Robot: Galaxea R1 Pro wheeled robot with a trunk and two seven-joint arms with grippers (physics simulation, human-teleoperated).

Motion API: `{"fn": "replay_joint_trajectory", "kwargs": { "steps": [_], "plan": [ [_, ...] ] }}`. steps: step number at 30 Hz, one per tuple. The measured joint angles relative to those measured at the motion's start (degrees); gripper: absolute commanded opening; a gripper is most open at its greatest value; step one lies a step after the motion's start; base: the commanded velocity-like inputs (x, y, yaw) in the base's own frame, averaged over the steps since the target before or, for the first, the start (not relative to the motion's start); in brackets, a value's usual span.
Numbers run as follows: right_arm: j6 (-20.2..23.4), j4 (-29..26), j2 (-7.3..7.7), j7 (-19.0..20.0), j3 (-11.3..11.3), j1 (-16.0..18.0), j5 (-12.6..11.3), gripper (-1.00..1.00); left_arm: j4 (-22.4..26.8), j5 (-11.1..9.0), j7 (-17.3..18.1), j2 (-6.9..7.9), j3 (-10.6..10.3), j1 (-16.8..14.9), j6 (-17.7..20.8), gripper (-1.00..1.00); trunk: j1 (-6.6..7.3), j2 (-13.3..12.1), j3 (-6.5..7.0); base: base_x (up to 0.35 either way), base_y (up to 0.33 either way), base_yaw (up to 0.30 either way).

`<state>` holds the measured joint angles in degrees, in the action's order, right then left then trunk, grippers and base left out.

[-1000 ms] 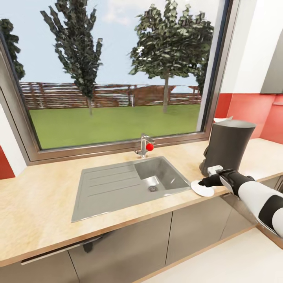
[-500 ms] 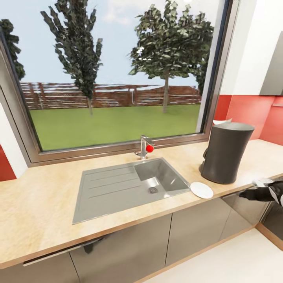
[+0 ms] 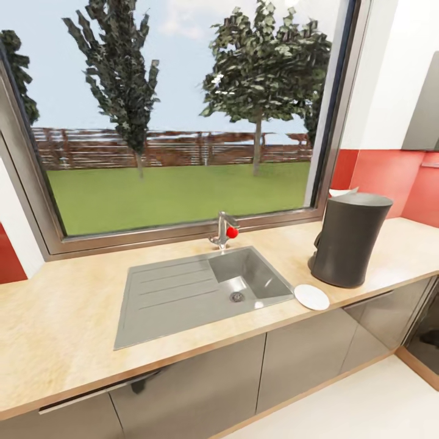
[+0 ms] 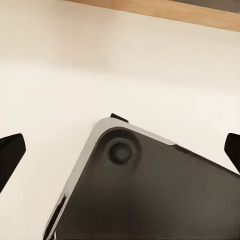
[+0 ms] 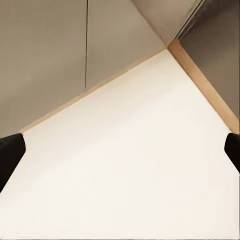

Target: Set up a coffee station on the kitchen countertop: keep the coffee maker on the countertop, move the bottle of coffee from the kitchen shelf to the counter next to the coffee maker, place a paper coffee filter on top of the coffee maker, put the saucer next to the coffee maker with the coffee cup on the saucer, and place the electric kettle next to the coffee maker.

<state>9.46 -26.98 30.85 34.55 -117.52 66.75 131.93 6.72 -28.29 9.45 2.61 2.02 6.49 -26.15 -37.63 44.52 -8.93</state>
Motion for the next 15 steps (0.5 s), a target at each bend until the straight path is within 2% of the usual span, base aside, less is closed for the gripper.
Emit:
{"fn": "replay_joint_trajectory", "kwargs": {
  "steps": [2, 5, 6, 7, 8, 10, 11, 12, 13, 14, 15],
  "plan": [
    [-1.00, -0.60, 0.05, -0.18, -0.86, -3.04, 0.13, 1.00, -0.04, -0.15, 0.00, 0.10, 0.03, 0.00, -0.01, 1.00, 0.44, -0.80, 0.36, 0.000, 0.000, 0.000],
    [-4.50, -0.98, 0.10, -0.31, -1.53, -9.56, 0.35, 1.00, -0.05, 0.01, 0.00, 0.05, 0.01, 0.01, 0.10, 1.00, 1.10, -2.01, 0.89, 0.000, 0.000, 0.000],
    [-6.44, -1.15, 0.28, -0.27, -1.75, -13.30, 0.39, 1.00, -0.02, 0.27, 0.00, -0.13, -0.07, 0.01, 0.15, 1.00, 1.11, -2.02, 0.89, 0.000, 0.000, 0.000],
    [-7.87, -1.01, 0.31, -0.31, -1.98, -18.58, 0.30, 1.00, -0.01, 0.39, 0.01, -0.30, -0.16, 0.01, 0.12, 1.00, 1.11, -2.02, 0.90, 0.000, 0.000, 0.000],
    [-8.30, -0.83, 0.24, -0.32, -2.10, -20.76, 0.22, 1.00, -0.01, 0.41, 0.01, -0.32, -0.17, 0.00, 0.12, 1.00, 1.11, -2.02, 0.90, 0.000, 0.000, 0.000],
    [-10.48, 1.05, -0.46, -0.36, -3.21, -28.89, 0.01, 1.00, -0.03, 0.44, 0.01, -0.38, -0.26, 0.00, 0.11, 1.00, 1.11, -2.02, 0.89, 0.000, 0.000, 0.000],
    [-11.67, 2.89, -1.19, -0.49, -4.05, -32.91, -0.14, 1.00, -0.05, 0.44, 0.01, -0.39, -0.31, 0.00, 0.11, 1.00, 1.11, -2.02, 0.89, 0.000, 0.000, 0.000],
    [-12.90, 6.06, -3.12, -1.42, -5.02, -38.36, -0.38, 1.00, -0.08, 0.44, 0.03, -0.40, -0.36, -0.01, 0.08, 1.00, 1.11, -2.02, 0.90, 0.000, 0.000, 0.000],
    [-13.44, 7.77, -4.96, -2.55, -5.40, -42.24, -0.32, 1.00, -0.08, 0.46, 0.06, -0.41, -0.39, 0.00, 0.07, 1.00, 1.11, -2.02, 0.89, 0.000, 0.000, 0.000],
    [-13.64, 8.46, -5.98, -3.23, -5.57, -43.55, -0.47, 1.00, -0.09, 0.45, 0.07, -0.41, -0.40, -0.01, 0.06, 1.00, 1.11, -2.02, 0.90, 0.000, 0.000, 0.000],
    [-13.91, 9.42, -8.41, -4.96, -5.75, -45.72, -0.41, 1.00, -0.09, 0.48, 0.08, -0.41, -0.43, 0.00, 0.06, 1.00, 1.11, -2.02, 0.89, 0.000, 0.000, 0.000]
  ]
}}
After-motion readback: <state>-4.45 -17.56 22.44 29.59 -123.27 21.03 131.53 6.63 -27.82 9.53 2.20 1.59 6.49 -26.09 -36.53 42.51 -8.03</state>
